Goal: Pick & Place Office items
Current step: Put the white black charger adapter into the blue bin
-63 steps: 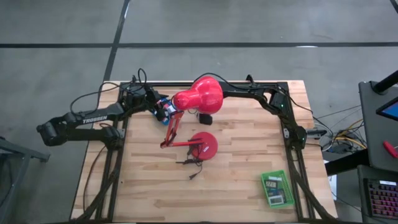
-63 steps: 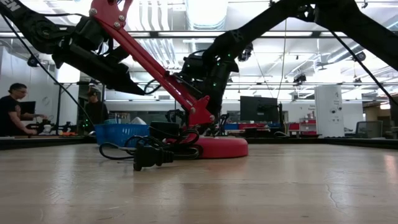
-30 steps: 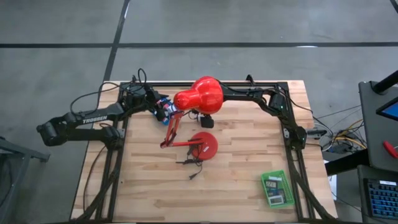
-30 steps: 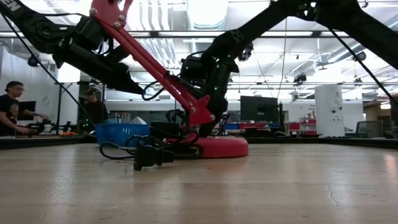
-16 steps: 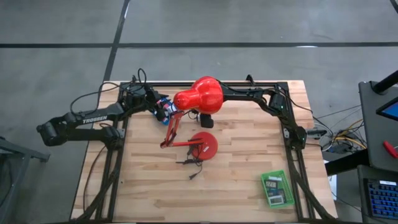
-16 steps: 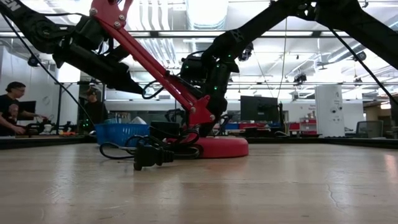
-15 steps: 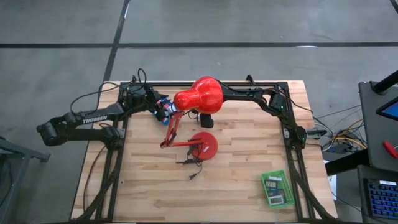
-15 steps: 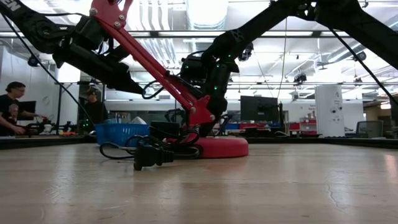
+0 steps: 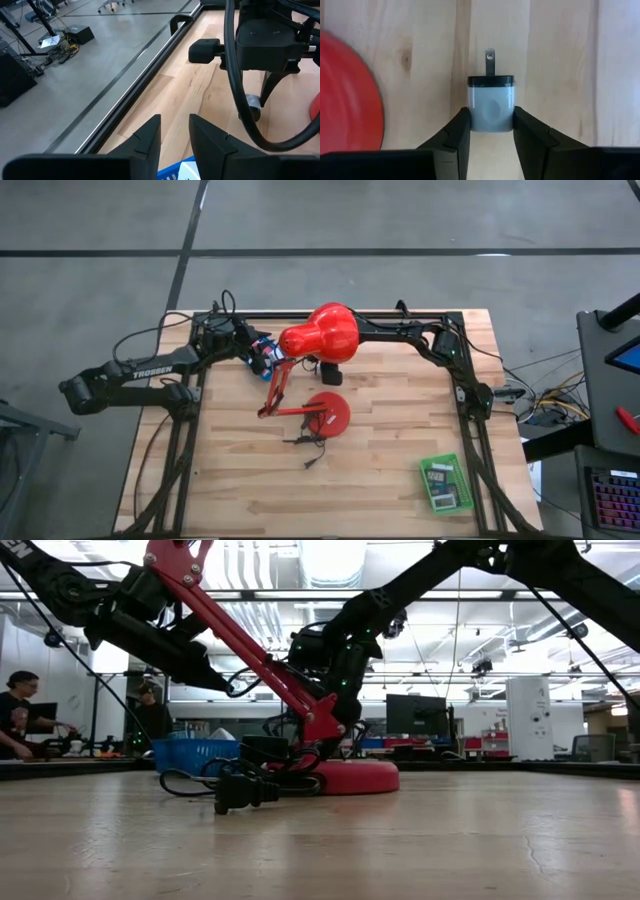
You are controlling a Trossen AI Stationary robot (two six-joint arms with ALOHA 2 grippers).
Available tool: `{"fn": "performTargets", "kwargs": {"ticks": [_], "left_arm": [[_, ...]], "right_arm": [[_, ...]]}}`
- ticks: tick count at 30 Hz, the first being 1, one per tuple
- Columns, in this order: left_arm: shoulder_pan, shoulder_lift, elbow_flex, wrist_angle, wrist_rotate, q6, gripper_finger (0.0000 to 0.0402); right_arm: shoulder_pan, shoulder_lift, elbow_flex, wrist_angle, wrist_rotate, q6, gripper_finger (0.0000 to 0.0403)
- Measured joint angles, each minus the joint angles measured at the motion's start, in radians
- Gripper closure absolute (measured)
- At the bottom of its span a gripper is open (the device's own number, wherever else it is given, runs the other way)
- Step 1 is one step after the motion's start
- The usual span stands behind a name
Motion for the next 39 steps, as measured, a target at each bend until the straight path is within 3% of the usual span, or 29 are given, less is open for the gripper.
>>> {"fn": "performTargets", "kwargs": {"ticks": [16, 22, 25, 34, 39], "left_arm": [[0.0, 0.0, -0.002, 0.008, -0.007, 0.002, 0.0295], [0.01, -0.001, -0.017, 0.008, -0.038, 0.003, 0.0296], [0.015, -0.003, -0.023, 0.014, -0.042, 0.004, 0.0295], [0.031, -0.037, -0.067, 0.14, 0.065, 0.001, 0.0296], [0.06, -0.064, -0.084, 0.228, 0.203, -0.049, 0.0293]], "right_arm": [[-0.003, -0.036, 0.0, 0.206, -0.023, 0.033, 0.0294], [-0.048, -0.075, -0.005, 0.229, 0.036, 0.052, 0.0294], [-0.081, -0.089, -0.012, 0.261, 0.015, 0.057, 0.0294], [-0.117, -0.128, -0.033, 0.454, -0.158, 0.04, 0.0294], [-0.117, -0.15, -0.073, 0.615, -0.231, 0.04, 0.0294]]}}
